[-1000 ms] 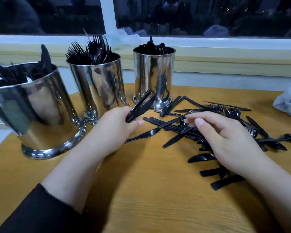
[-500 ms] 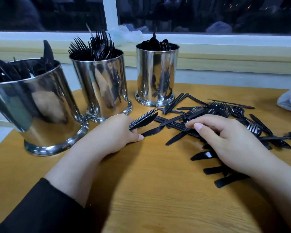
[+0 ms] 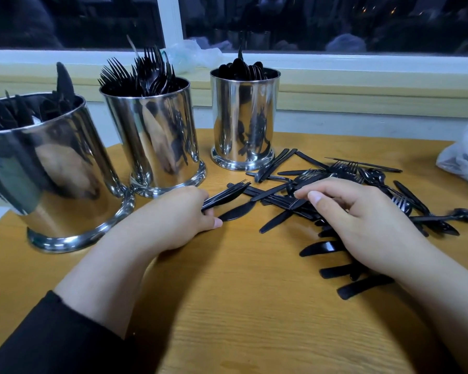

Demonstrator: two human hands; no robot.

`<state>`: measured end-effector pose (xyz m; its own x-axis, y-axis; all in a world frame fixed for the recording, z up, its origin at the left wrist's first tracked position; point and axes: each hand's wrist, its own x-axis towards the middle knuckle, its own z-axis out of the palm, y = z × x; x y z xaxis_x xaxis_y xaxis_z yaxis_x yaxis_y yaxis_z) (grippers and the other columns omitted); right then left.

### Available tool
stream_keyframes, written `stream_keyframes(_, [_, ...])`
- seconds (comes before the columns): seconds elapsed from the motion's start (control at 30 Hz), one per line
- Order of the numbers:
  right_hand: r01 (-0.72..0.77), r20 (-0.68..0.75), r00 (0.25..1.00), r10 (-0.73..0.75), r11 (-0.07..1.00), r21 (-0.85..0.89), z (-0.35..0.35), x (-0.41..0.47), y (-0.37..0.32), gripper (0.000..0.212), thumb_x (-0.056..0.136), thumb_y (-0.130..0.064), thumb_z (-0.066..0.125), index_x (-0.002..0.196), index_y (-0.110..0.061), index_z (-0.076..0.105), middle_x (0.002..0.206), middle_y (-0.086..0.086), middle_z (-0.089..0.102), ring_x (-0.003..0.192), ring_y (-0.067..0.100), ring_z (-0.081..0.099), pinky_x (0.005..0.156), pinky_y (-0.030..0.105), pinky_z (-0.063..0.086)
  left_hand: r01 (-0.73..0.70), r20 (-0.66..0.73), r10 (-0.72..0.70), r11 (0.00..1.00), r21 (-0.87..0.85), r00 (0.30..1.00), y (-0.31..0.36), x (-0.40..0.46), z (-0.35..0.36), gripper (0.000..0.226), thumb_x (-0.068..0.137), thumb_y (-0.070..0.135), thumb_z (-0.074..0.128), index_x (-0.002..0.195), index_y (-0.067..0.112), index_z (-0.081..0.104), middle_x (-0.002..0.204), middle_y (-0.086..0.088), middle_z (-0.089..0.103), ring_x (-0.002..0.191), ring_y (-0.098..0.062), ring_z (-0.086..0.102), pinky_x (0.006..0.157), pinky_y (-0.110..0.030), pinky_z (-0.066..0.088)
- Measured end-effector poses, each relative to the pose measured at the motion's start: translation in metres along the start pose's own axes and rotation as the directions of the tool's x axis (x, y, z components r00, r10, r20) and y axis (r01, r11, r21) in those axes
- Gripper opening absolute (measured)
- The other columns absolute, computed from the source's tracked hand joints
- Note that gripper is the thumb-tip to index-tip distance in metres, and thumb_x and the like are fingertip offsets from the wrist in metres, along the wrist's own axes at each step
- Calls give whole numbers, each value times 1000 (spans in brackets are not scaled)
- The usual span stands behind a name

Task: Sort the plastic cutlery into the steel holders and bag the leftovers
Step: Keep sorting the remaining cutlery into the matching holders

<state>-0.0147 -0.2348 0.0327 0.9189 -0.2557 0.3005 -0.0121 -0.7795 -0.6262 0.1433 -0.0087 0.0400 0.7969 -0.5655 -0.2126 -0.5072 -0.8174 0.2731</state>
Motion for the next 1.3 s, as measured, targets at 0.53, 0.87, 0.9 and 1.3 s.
stream_keyframes(0.53, [-34,-71,997,36,999,32,-23,1,8,22,101,-42,51,98,-41,72,92,-9,75,86,15,69,77,39,56,-171,-82,161,975,-143,984,13,-18,-9,33,99,45,60,76,23,65,65,9,67,60,-4,59,57,-24,39])
stream_keyframes(0.87, [-116,-147,981,127,990,82,-63,-38,34,26,96,-40,60,82,-21,71,81,17,68,76,40,59,71,50,53,-251,-187,169,565,-786,968,58,-23,29,26,104,34,56,85,17,54,57,1,39,47,-18,32,43,-27,30])
stream_keyframes(0.9, [-124,-151,979,136,989,84,-66,-42,38,26,95,-41,60,81,-21,70,81,17,68,77,41,60,74,52,53,-244,-179,172,518,-820,969,64,-24,35,24,103,35,58,81,26,58,58,3,37,48,-16,29,45,-26,27])
stream_keyframes(1.3, [-290,83,948,307,941,-175,-93,-77,73,18,91,-22,71,93,-40,71,95,-14,61,78,3,56,70,21,42,-242,-159,245,360,-901,957,130,-34,72,20,103,33,62,93,18,54,68,2,40,54,-15,29,46,-27,27])
